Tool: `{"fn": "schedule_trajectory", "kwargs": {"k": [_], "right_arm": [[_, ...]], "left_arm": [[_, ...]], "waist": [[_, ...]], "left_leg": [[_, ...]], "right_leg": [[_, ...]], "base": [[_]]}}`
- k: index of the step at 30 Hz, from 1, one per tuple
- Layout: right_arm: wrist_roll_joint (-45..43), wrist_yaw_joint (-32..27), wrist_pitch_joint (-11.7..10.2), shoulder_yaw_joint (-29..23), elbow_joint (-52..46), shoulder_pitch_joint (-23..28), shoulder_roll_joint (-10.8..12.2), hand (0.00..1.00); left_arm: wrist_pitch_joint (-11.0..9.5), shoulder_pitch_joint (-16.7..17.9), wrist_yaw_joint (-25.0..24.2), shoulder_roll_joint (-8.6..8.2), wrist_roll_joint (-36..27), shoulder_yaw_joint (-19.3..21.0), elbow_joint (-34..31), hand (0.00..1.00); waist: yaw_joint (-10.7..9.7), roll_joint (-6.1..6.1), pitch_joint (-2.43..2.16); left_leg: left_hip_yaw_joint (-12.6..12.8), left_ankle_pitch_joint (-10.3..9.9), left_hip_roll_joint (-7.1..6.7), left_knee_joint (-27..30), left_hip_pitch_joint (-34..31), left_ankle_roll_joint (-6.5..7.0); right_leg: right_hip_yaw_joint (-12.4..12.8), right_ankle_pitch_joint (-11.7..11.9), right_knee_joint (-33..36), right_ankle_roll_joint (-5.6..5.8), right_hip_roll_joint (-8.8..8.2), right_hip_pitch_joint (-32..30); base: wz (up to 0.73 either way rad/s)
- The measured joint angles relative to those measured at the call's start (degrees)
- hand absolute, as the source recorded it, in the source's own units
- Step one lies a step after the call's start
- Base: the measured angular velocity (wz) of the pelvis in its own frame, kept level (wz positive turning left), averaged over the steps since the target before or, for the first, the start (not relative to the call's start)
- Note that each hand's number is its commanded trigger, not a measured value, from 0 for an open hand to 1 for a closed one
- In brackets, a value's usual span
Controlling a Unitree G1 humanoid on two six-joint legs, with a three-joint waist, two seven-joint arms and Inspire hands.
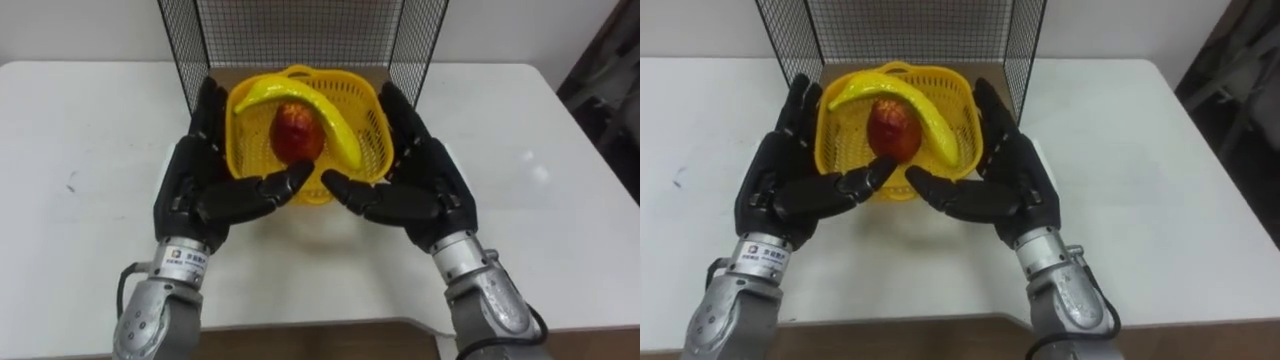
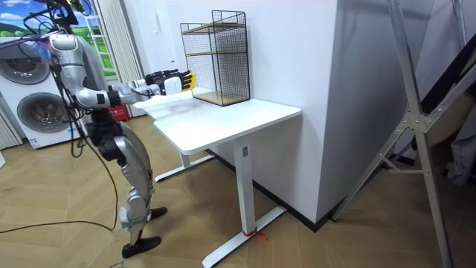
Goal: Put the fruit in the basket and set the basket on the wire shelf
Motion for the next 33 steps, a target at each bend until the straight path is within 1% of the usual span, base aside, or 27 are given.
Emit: {"fn": "schedule_trajectory", "kwargs": {"k": [1, 2, 4, 6, 7, 8, 9, 10, 11, 12, 13, 14, 15, 16, 20, 23, 25, 29, 33], "right_arm": [[-0.07, 0.00, -0.01, -0.30, 0.01, -0.04, -0.08, 0.00], [-0.08, -0.02, -0.01, -0.33, 0.04, -0.05, -0.08, 0.00], [-0.09, -0.29, -0.07, -0.33, 0.05, -0.08, 0.03, 0.00], [-0.21, -0.49, -0.06, -0.34, -0.02, -0.12, 0.06, 0.00], [-0.26, -0.51, -0.06, -0.32, -0.01, -0.13, 0.05, 0.00], [-0.21, -0.51, -0.05, -0.32, -0.01, -0.13, 0.03, 0.00], [0.03, -0.51, 0.01, -0.36, 0.05, -0.13, -0.10, 0.00], [0.03, -0.51, 0.03, -0.37, 0.17, -0.14, -0.06, 0.00], [0.03, -0.51, 0.03, -0.51, 0.20, -0.17, 0.09, 0.00], [0.08, -0.51, 0.02, -0.61, 0.30, -0.27, 0.11, 0.00], [0.18, -0.51, 0.03, -0.47, 0.36, -0.28, 0.11, 0.00], [0.17, -0.50, 0.03, -0.35, 0.43, -0.32, 0.00, 0.00], [0.18, -0.51, 0.07, -0.37, 0.59, -0.38, 0.02, 0.00], [0.17, -0.52, 0.07, -0.38, 0.70, -0.80, 0.00, 0.00], [0.18, -0.51, 0.20, -0.44, 0.98, -1.01, 0.04, 0.00], [0.14, -0.51, 0.23, -0.81, 0.98, -1.30, 0.11, 0.00], [0.19, -0.52, 0.78, -1.26, 0.98, -1.56, 0.14, 0.00], [0.43, -0.98, 1.17, -1.47, 0.97, -2.12, 0.20, 0.00], [2.62, -2.58, 1.22, -1.46, 1.65, -4.39, 0.44, 0.00]], "left_arm": [[0.00, 0.00, 0.00, -0.30, 0.07, -0.03, 0.08, 0.00], [0.00, -0.01, 0.00, -0.40, 0.04, -0.13, 0.10, 0.00], [-0.01, -0.02, 0.00, -0.28, 0.11, -0.27, 0.10, 0.00], [0.00, -0.06, 0.00, -0.36, 0.19, -0.24, 0.09, 0.00], [0.00, -0.07, 0.00, -0.31, 0.41, -0.25, 0.10, 0.00], [0.00, -0.08, 0.00, -0.45, 0.51, -0.26, 0.08, 0.00], [0.00, -0.08, 0.00, -0.28, 0.41, -0.27, 0.07, 0.00], [0.00, -0.10, 0.01, 0.03, 0.42, -0.28, 0.08, 0.00], [0.00, -0.20, 0.08, 0.02, 0.42, -0.25, 0.08, 0.00], [0.00, -0.49, 0.50, -0.12, 0.42, -0.26, 0.09, 0.00], [0.01, -0.74, 1.06, -0.12, 0.43, -0.30, 0.09, 0.00], [0.01, -0.88, 1.15, -0.28, 0.43, -0.32, 0.33, 0.00], [0.06, -0.96, 1.33, -0.57, 0.46, -0.66, 0.54, 0.00], [0.06, -1.26, 1.39, -0.59, 0.46, -0.61, 0.54, 0.00], [0.14, -1.36, 1.51, -0.63, 0.46, -0.68, 0.54, 0.00], [0.23, -1.62, 1.51, -0.76, 0.45, -0.70, 0.54, 0.00], [0.78, -1.95, 1.51, -1.00, 0.46, -0.71, 0.56, 0.00], [0.99, -2.21, 1.55, -1.23, 0.49, -0.70, 0.62, 0.00], [1.23, -3.51, 3.71, -1.58, 0.91, -2.01, 0.94, 0.00]], "waist": [[-0.21, 0.17, 0.13], [-0.27, 0.28, 0.24], [-1.28, -0.02, 0.49], [-1.50, 0.04, 0.55], [-1.29, 0.27, 0.62], [-1.14, 0.41, 0.71], [-1.42, 0.67, 0.92], [-1.47, 0.81, 1.01], [-1.48, 0.89, 1.07], [-1.47, 0.98, 1.12], [-1.44, 0.82, 1.07], [-1.45, 0.99, 1.10], [-1.39, 1.62, 0.83], [-1.24, 1.99, 0.87], [-1.42, 1.93, 0.77], [-1.65, 1.78, 0.72], [-1.69, 1.80, 0.70], [-1.76, 1.84, 0.70], [-1.84, 2.06, 0.76]], "left_leg": [[0.28, -0.74, -0.58, 0.36, 0.57, 0.67], [0.49, -1.02, -1.19, 0.44, 0.93, 0.93], [0.40, -2.07, -2.90, 0.50, 2.24, 2.21], [0.38, -2.88, -3.76, 1.06, 2.67, 3.09], [0.44, -3.15, -3.93, 1.07, 2.81, 3.54], [0.43, -3.25, -3.92, 1.06, 2.85, 3.75], [-0.05, -3.38, -3.89, 0.91, 2.98, 4.05], [-0.82, -3.32, -3.86, 0.74, 3.17, 4.31], [-0.99, -3.25, -3.74, 0.54, 3.21, 4.41], [-1.19, -3.23, -3.62, 0.40, 3.20, 4.45], [-1.22, -3.24, -3.84, 0.17, 3.30, 4.46], [-1.37, -3.25, -3.94, -0.09, 3.53, 4.46], [-1.66, -3.23, -3.74, -1.17, 3.91, 4.47], [-1.67, -3.12, -3.31, -1.93, 3.90, 4.40], [-1.69, -2.88, -2.26, -4.23, 6.27, 4.16], [-1.64, -2.87, -2.01, -5.29, 7.36, 4.12], [-1.59, -2.86, -1.98, -5.88, 8.00, 4.11], [-1.61, -2.85, -1.82, -6.58, 9.05, 4.10], [-1.98, -2.81, -1.67, -7.61, 10.25, 4.05]], "right_leg": [[0.30, -0.73, 4.19, 0.89, -1.34, -1.44], [0.32, -0.83, 6.35, 1.08, -1.90, -2.05], [0.21, -0.76, 13.44, 1.42, -4.14, -4.03], [-0.19, -0.64, 15.18, 1.74, -5.12, -4.34], [-0.23, -0.54, 14.58, 2.06, -5.20, -4.01], [-0.40, -0.20, 14.67, 2.65, -5.21, -4.11], [-0.65, 0.54, 14.66, 3.67, -5.17, -4.74], [-0.37, 0.18, 13.75, 3.92, -4.51, -5.11], [-0.26, -0.18, 12.32, 3.52, -3.87, -5.32], [-0.04, -0.58, 8.38, 3.11, -2.86, -5.96], [-0.18, 1.05, 3.31, 2.62, -2.22, -6.66], [-0.47, 1.97, 2.69, 2.10, -1.82, -6.71], [-0.91, 2.86, 0.98, 2.03, -1.41, -6.01], [-1.39, 3.52, -0.35, 1.81, -0.96, -5.14], [-1.45, 5.05, -5.17, 1.65, 0.49, -1.72], [-1.45, 5.54, -7.54, 1.68, 0.92, 0.00], [-1.41, 5.69, -8.60, 1.79, 1.03, 0.75], [-1.28, 6.20, -10.72, 1.91, 1.39, 2.39], [-1.37, 7.19, -13.86, 1.96, 1.78, 4.65]], "base": [[0.10], [0.05], [0.17], [0.12], [0.00], [-0.03], [0.03], [0.08], [0.12], [0.14], [0.18], [0.13], [0.05], [0.00], [-0.03], [-0.02], [0.00], [0.00], [0.01]]}}
